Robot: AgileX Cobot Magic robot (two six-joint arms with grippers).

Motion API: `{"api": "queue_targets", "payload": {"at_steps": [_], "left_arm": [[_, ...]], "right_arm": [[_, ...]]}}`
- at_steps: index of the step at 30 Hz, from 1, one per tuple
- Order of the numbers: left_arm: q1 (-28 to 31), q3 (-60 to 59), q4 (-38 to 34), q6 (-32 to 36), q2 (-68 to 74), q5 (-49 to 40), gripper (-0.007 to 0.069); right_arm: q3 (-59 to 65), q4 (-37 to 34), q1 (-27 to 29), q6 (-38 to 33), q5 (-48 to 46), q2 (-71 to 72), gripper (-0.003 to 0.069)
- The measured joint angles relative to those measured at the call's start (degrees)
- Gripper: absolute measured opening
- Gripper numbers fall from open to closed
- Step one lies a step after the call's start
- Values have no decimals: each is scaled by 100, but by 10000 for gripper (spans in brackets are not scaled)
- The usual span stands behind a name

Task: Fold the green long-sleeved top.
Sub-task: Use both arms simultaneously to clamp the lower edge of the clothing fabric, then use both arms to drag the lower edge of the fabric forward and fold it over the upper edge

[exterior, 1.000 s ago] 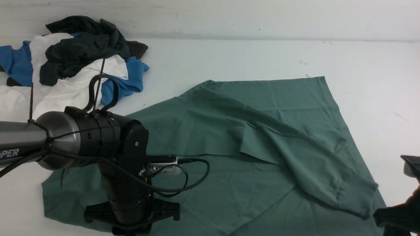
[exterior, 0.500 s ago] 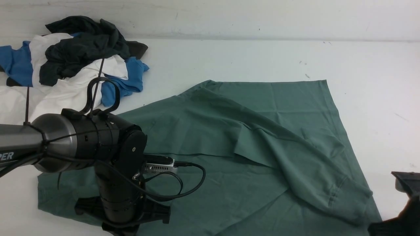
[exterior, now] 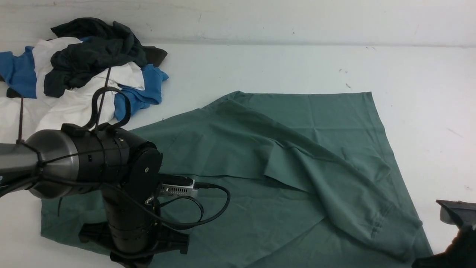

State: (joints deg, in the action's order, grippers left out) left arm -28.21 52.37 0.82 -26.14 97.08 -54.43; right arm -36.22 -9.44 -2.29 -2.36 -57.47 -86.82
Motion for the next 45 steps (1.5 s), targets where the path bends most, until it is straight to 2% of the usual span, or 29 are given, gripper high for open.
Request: {"api": "queue_targets", "payload": {"at_steps": [6, 12, 21, 26, 33, 45], "left_arm": [[0, -388, -166, 0, -724, -85, 20], [0, -699, -357, 0, -1326, -204, 20], [0, 179, -370, 0, -1701, -627, 20], [36, 1033, -370, 244, -1461, -752, 20], [462, 2103, -438, 647, -752, -1035, 20], [1366, 4329, -1252, 1302, 1032, -1221, 20]], "right_arm": [[782, 63, -3, 236, -245, 1155, 15], [872, 154, -3, 528, -431, 2252, 15], [118, 291, -3, 923, -900, 2778, 15], [-842, 323, -3, 948, -974, 2446, 15], [-2032, 339, -3, 948, -1000, 1524, 15], [-4740, 368, -3, 974, -994, -898, 15]]}}
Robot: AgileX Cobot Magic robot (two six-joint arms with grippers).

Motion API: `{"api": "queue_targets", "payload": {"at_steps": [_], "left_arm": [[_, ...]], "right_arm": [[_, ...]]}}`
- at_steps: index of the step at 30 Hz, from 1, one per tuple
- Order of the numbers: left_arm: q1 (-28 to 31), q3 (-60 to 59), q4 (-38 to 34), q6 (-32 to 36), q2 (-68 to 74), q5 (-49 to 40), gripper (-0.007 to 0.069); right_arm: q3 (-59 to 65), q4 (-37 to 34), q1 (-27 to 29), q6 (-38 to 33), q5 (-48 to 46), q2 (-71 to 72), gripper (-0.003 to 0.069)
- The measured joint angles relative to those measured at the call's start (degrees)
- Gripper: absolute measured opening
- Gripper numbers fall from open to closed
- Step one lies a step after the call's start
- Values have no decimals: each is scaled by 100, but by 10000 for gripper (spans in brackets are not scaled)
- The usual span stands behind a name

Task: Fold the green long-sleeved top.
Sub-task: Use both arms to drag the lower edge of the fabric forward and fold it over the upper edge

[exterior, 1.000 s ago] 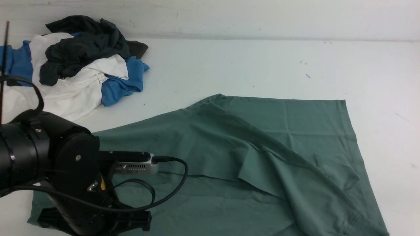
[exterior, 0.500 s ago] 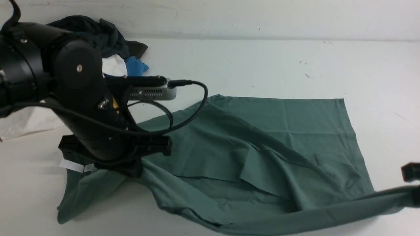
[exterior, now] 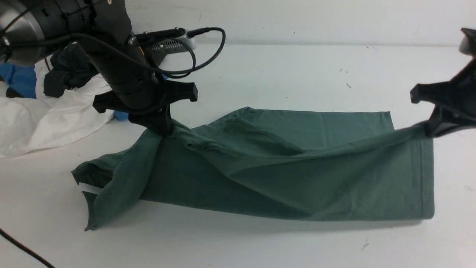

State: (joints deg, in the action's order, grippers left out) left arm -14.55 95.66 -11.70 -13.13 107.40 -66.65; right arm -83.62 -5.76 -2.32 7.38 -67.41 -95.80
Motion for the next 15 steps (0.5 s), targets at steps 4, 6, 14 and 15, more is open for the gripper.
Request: {"api": "queue_targets", "payload": {"at_steps": [4, 6, 14, 15], "left_arm": [[299, 933, -323, 153, 768, -101, 20], [394, 1318, -458, 184, 1086, -101, 20], [525, 2476, -790, 188, 2268, 149, 20], [525, 2535, -823, 188, 2403, 250, 20]], "right_arm": [[-930, 75, 0, 11, 229, -887, 14], [-1291, 121, 0, 25, 436, -1269, 14], [-2102, 454, 0, 123, 1600, -2505, 14], [-2115, 532, 0, 123, 1772, -2628, 14]]}}
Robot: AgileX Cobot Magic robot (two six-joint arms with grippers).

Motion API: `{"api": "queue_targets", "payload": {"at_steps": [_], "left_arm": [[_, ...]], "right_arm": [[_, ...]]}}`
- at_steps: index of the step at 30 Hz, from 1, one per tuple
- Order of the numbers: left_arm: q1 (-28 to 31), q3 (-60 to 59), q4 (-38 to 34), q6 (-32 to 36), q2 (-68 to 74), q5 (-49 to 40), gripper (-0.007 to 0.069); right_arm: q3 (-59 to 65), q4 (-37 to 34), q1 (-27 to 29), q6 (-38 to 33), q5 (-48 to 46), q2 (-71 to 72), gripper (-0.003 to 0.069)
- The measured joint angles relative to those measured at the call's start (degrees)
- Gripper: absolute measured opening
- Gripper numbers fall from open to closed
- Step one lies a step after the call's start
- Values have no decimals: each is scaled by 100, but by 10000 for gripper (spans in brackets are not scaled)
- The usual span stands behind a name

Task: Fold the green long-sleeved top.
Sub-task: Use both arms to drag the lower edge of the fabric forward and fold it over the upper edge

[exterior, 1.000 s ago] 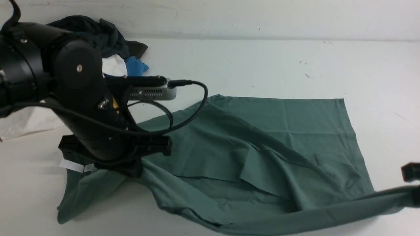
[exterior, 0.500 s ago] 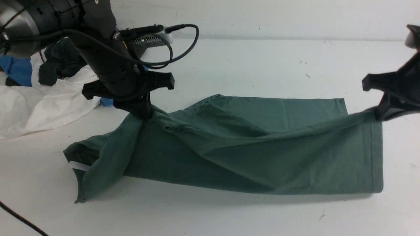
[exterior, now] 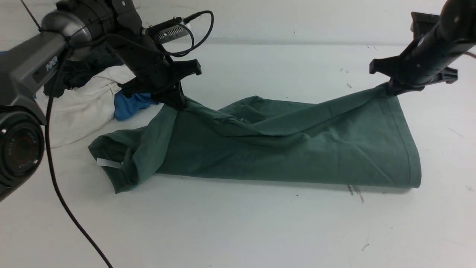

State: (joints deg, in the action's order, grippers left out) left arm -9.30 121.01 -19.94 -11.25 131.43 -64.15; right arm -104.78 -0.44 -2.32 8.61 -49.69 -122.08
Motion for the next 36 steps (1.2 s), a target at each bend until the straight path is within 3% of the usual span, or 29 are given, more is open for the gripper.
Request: {"api": "queue_targets", "payload": {"at_steps": [8, 15, 21, 26, 31, 33, 35, 36], "left_arm": [[0, 48, -172, 8, 648, 870, 39], [-6, 179, -220, 153, 669, 1326, 146], [-1, 873, -143, 327, 669, 1223, 319], [66, 1757, 145, 452, 563, 380, 398], [281, 2705, 413, 641, 333, -617, 377], [332, 2860, 428, 723, 281, -679, 338], [421, 2942, 418, 838, 143, -701, 212], [421, 2942, 418, 838, 132, -702, 200]], "right_arm": [[-4, 1047, -4, 595, 594, -722, 18], [-80, 1824, -4, 1033, 576, -811, 60], [-760, 2058, -4, 1037, 24, -811, 209], [-1577, 2110, -4, 1004, -956, -805, 366], [-2303, 1898, -4, 289, -2001, -801, 381], [-2437, 1745, -4, 10, -2081, -785, 341], [-2505, 1409, -4, -370, -2127, -727, 235], [-2505, 1378, -4, -414, -2127, -714, 214]]}}
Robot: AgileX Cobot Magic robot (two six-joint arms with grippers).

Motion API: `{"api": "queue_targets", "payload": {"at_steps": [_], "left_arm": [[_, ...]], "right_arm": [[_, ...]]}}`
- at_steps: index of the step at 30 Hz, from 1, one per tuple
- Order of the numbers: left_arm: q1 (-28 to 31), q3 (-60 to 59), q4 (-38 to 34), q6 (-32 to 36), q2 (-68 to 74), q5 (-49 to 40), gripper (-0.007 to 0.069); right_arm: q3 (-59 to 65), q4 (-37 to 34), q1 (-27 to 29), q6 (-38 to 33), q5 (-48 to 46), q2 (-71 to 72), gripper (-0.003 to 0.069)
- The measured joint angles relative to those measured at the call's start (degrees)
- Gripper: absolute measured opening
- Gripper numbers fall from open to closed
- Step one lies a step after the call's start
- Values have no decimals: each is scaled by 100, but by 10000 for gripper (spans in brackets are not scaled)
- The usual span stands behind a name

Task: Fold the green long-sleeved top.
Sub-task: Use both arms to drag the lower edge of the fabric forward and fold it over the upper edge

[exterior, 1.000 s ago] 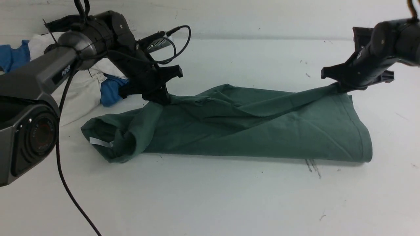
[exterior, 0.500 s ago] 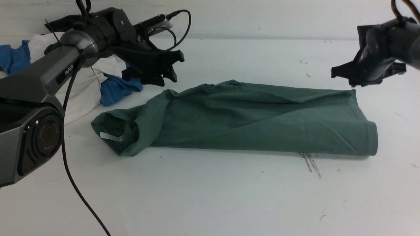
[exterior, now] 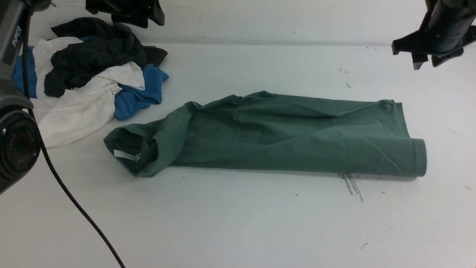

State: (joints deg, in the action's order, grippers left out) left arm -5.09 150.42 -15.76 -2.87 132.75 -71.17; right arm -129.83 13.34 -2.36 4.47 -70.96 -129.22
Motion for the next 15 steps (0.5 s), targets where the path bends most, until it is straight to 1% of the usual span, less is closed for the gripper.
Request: {"api": "queue_targets", "payload": {"at_steps": [1, 3, 5, 6, 8, 10, 11, 12, 13, 14, 15], "left_arm": [[26, -196, -55, 201, -143, -14, 92], [26, -790, -73, 408, -527, -7, 30], [26, -1925, -88, 515, -1061, 6, 5], [26, -2735, -101, 556, -1459, 29, -3], [26, -3416, -104, 572, -1788, 27, -4], [26, -5085, -104, 572, -2549, 15, -4], [26, -5462, -104, 572, -2711, 15, -2], [26, -5547, -104, 572, -2781, 9, -1], [26, -6115, -104, 572, -2965, 14, 11], [26, -6365, -109, 572, -3040, 74, 31], [26, -6441, -115, 564, -3059, 87, 34]], "right_arm": [[0, -264, 0, -154, -49, 62, 123], [87, -505, 0, -292, -50, 193, 48], [407, -645, 0, -340, -50, 497, 6], [678, -683, 0, -334, -50, 764, -5], [920, -723, 0, -334, -55, 953, -10], [1464, -810, 0, -330, -81, 1303, -13], [1561, -825, 0, -330, -90, 1366, -15], [1601, -826, 0, -330, -94, 1375, -15], [1690, -848, 0, -330, -102, 1396, -14], [1752, -872, 0, -330, -101, 1384, -14], [1760, -883, 0, -330, -101, 1376, -14]]}}
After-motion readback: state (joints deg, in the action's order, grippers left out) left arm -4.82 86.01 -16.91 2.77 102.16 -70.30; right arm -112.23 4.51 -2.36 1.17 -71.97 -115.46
